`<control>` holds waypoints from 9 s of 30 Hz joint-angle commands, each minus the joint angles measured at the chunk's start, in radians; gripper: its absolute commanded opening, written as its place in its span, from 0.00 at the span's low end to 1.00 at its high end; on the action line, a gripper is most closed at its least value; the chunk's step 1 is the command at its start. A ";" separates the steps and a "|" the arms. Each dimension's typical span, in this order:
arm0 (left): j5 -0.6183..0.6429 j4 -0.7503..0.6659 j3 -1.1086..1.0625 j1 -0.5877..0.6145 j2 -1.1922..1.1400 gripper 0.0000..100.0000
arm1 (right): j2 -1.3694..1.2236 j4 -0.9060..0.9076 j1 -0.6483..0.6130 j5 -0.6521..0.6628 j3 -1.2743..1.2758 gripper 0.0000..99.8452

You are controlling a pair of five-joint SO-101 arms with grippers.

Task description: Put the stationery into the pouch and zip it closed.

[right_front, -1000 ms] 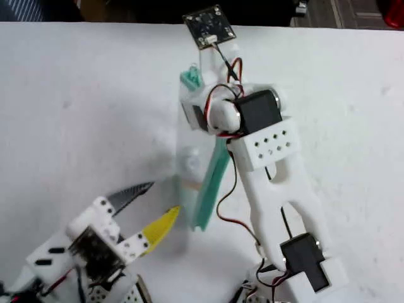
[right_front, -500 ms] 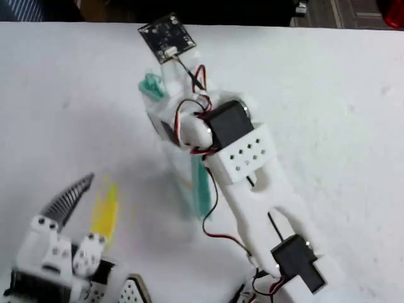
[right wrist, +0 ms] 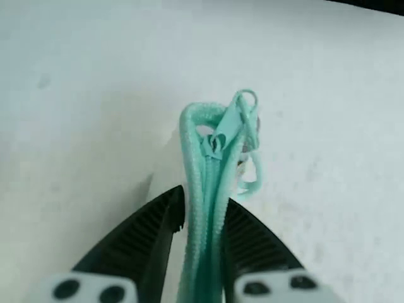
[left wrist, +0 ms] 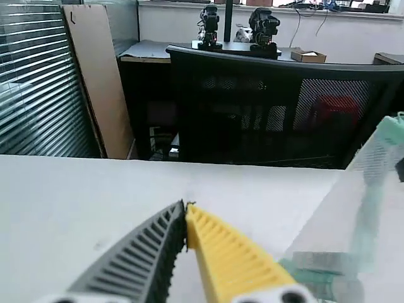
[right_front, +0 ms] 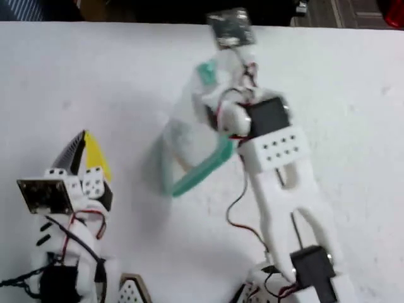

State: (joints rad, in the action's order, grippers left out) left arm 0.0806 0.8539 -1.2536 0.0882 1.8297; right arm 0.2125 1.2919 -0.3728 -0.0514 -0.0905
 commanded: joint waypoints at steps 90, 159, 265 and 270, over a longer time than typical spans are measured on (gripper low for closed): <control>-0.224 -0.068 -0.051 -0.145 -0.004 0.02 | -0.093 -0.661 0.308 -0.005 0.764 0.14; -0.091 0.876 1.540 0.150 -1.475 0.02 | 1.184 -0.114 0.223 0.064 0.752 0.02; -0.328 0.428 -0.439 0.119 -0.007 0.02 | 1.586 -0.025 0.229 0.063 1.781 0.02; -0.324 0.428 -0.439 0.124 -0.007 0.02 | 1.586 -0.025 0.229 0.063 1.781 0.02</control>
State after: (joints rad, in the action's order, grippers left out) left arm -0.2417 1.2712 -1.6955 0.2248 1.8082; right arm 1.7898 1.2597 -0.1412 -0.0008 1.6817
